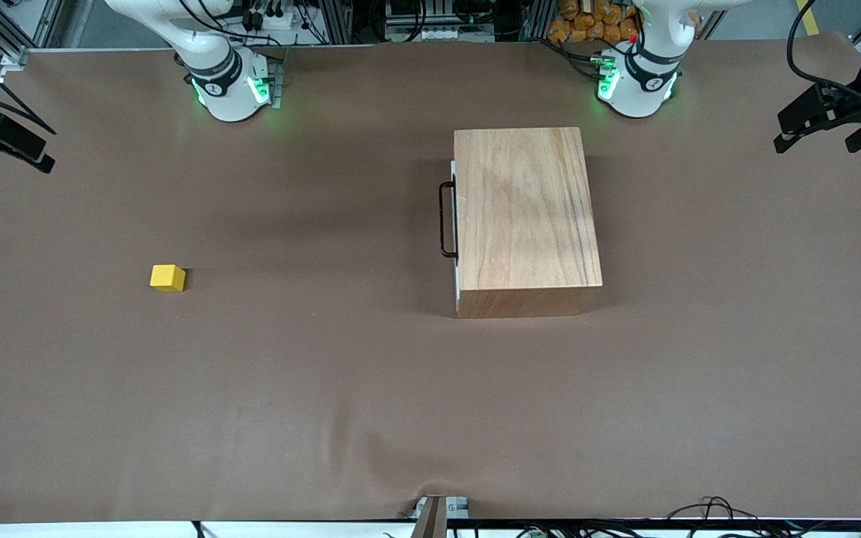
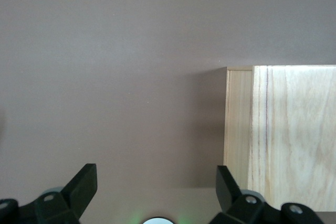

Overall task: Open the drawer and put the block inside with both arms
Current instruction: 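Move the left gripper toward the black handle of the wooden box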

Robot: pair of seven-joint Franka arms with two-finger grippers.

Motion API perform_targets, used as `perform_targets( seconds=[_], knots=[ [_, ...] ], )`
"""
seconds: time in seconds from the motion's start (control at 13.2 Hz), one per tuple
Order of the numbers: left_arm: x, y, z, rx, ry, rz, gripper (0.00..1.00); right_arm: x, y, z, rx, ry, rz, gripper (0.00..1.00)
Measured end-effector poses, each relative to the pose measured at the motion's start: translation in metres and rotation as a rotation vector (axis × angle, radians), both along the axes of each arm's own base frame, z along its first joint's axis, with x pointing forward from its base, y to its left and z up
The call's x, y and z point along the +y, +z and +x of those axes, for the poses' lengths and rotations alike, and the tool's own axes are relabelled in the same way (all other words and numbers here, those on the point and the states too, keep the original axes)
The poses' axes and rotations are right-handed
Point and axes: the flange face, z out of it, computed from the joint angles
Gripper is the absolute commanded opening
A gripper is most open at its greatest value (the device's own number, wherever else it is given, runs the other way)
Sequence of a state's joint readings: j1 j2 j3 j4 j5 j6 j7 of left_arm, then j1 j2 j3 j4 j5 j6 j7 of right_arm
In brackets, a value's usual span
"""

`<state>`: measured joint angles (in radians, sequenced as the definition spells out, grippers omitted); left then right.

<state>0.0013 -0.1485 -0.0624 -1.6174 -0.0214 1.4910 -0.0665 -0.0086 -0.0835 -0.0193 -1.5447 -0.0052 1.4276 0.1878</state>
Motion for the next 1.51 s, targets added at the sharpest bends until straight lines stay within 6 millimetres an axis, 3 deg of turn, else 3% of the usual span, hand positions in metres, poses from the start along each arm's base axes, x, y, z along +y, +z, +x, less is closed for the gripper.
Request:
perform_targets(
  seconds=[0.45,0.75,1.06,1.28,1.51],
  knots=[
    [0.0,0.006,0.002,-0.01,0.0,-0.001,1.0,0.001,0.0,0.0,-0.001,0.003,0.008,1.0],
    [0.0,0.007,0.013,0.005,-0.001,0.001,1.0,0.001,0.0,0.0,-0.001,0.003,0.009,1.0],
    [-0.013,0.0,0.02,0.024,-0.024,0.002,1.0,0.001,0.0,0.0,-0.001,0.003,0.009,1.0],
    [-0.045,-0.008,0.03,0.036,-0.034,0.002,1.0,0.001,0.0,0.0,-0.001,0.002,0.009,1.0],
    [-0.106,-0.025,0.04,0.065,0.029,-0.003,1.0,0.0,0.0,0.0,0.0,0.001,0.009,1.0]
  ],
)
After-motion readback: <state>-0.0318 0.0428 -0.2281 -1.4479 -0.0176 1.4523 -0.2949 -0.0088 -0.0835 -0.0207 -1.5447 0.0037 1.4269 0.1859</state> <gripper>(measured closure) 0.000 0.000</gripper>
